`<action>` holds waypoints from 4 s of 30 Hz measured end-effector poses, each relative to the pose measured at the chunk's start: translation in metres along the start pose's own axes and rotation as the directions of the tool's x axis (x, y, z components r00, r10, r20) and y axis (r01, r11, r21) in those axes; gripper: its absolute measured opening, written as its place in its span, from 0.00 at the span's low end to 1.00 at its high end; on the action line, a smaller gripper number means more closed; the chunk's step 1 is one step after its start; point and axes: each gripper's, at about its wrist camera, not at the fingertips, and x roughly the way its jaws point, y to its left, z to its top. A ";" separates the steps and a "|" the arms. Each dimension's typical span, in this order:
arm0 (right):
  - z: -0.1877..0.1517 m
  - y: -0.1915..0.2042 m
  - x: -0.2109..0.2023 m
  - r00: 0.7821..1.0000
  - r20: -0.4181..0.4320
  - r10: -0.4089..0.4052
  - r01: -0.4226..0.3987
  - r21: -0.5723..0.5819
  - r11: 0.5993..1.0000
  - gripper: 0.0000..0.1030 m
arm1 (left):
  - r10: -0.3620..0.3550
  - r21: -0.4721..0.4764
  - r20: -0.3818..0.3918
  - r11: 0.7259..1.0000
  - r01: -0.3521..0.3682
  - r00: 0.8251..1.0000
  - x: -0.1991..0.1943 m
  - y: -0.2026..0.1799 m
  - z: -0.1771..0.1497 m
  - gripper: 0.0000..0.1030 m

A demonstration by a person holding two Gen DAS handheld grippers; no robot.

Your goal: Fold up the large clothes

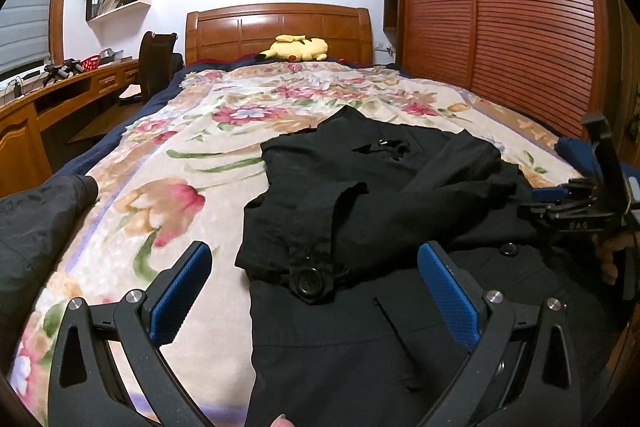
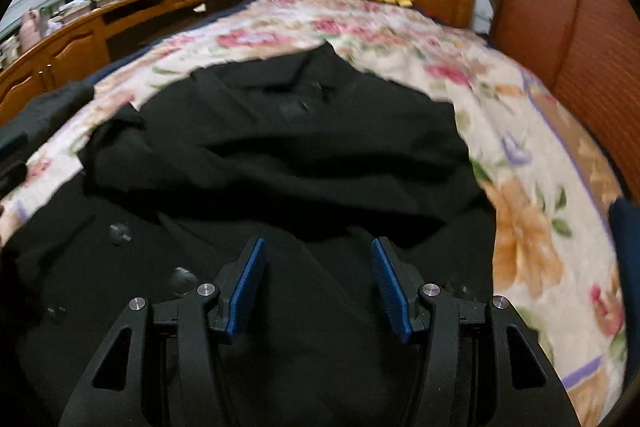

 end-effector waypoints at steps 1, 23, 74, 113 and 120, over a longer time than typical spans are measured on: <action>-0.001 0.001 0.004 1.000 -0.005 0.002 -0.002 0.006 1.000 0.55 | 0.002 0.000 -0.005 1.000 -0.002 1.000 0.001 0.000 0.000 1.00; -0.018 0.007 0.027 1.000 0.018 0.019 -0.020 0.054 0.998 0.55 | 0.006 -0.073 -0.157 0.997 -0.017 0.988 0.062 0.045 0.060 1.00; -0.021 -0.001 0.013 1.000 0.002 -0.020 0.020 0.047 0.999 0.55 | -0.087 0.076 -0.182 0.992 0.102 0.979 -0.026 -0.009 0.008 0.10; -0.063 0.007 -0.055 0.999 0.041 0.031 -0.031 -0.006 1.000 0.55 | -0.093 0.047 -0.198 0.993 0.104 0.976 -0.033 -0.023 -0.031 0.07; -0.063 0.009 -0.054 0.998 0.045 0.031 -0.030 -0.019 0.999 0.55 | -0.104 0.104 -0.174 0.987 0.123 0.979 -0.062 -0.042 -0.052 0.07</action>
